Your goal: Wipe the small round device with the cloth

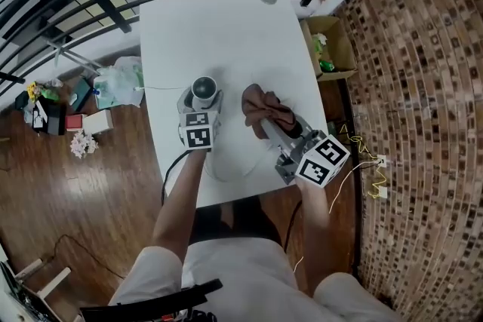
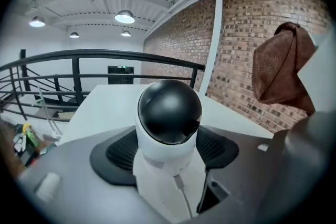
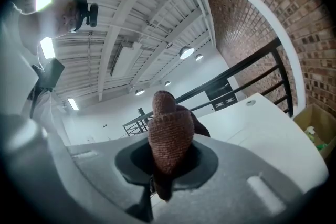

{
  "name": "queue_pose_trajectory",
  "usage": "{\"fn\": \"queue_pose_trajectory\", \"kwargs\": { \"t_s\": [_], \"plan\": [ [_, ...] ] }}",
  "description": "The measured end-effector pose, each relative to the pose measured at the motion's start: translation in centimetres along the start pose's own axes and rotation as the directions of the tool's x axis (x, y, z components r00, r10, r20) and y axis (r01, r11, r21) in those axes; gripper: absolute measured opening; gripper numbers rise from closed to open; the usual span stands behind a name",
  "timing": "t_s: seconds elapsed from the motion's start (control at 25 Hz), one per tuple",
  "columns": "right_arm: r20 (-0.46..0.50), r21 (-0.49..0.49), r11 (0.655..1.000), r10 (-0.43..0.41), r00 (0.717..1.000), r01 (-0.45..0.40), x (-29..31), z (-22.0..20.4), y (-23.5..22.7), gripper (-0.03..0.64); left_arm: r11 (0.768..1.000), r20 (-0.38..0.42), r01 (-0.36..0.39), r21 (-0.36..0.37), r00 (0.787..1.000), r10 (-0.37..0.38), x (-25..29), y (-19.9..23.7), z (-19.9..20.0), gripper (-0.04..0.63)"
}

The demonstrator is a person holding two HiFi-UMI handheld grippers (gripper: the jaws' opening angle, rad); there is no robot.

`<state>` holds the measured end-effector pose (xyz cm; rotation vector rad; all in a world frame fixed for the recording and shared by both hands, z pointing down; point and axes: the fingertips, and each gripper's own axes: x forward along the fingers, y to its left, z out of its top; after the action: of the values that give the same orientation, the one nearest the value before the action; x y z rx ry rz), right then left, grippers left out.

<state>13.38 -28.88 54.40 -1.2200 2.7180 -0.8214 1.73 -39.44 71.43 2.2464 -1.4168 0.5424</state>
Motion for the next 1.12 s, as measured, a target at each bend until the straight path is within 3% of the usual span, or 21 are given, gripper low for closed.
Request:
{"fn": "queue_pose_trajectory", "kwargs": {
  "t_s": [0.36, 0.6, 0.84, 1.0, 1.12],
  "plan": [
    [0.009, 0.018, 0.999, -0.050, 0.999, 0.049, -1.8, -1.1, -0.5, 0.029, 0.996, -0.034, -0.035, 0.087, 0.999, 0.038, 1.4, -0.5, -2.8, 0.367],
    [0.024, 0.021, 0.997, -0.069, 0.997, 0.068, -3.5, -1.6, 1.2, 0.030, 0.997, -0.015, 0.019, 0.073, 1.000, -0.018, -0.3, -0.8, -2.3, 0.387],
    [0.065, 0.001, 0.995, -0.102, 0.993, 0.102, -5.4, -2.2, 5.6, 0.031, 0.996, 0.100, 0.074, 0.042, 0.992, -0.078, -8.4, -1.5, 0.5, 0.371],
    [0.105, -0.078, 0.990, -0.113, 0.988, 0.122, -7.1, -2.7, 9.8, 0.031, 0.987, 0.175, 0.132, 0.091, 0.974, -0.147, -16.0, -3.5, 1.6, 0.320],
    [0.138, -0.166, 0.968, -0.168, 0.976, 0.190, -9.2, -2.6, 12.3, 0.031, 0.983, 0.256, 0.122, 0.138, 0.954, -0.155, -21.5, -4.7, 2.3, 0.311]
  ]
}}
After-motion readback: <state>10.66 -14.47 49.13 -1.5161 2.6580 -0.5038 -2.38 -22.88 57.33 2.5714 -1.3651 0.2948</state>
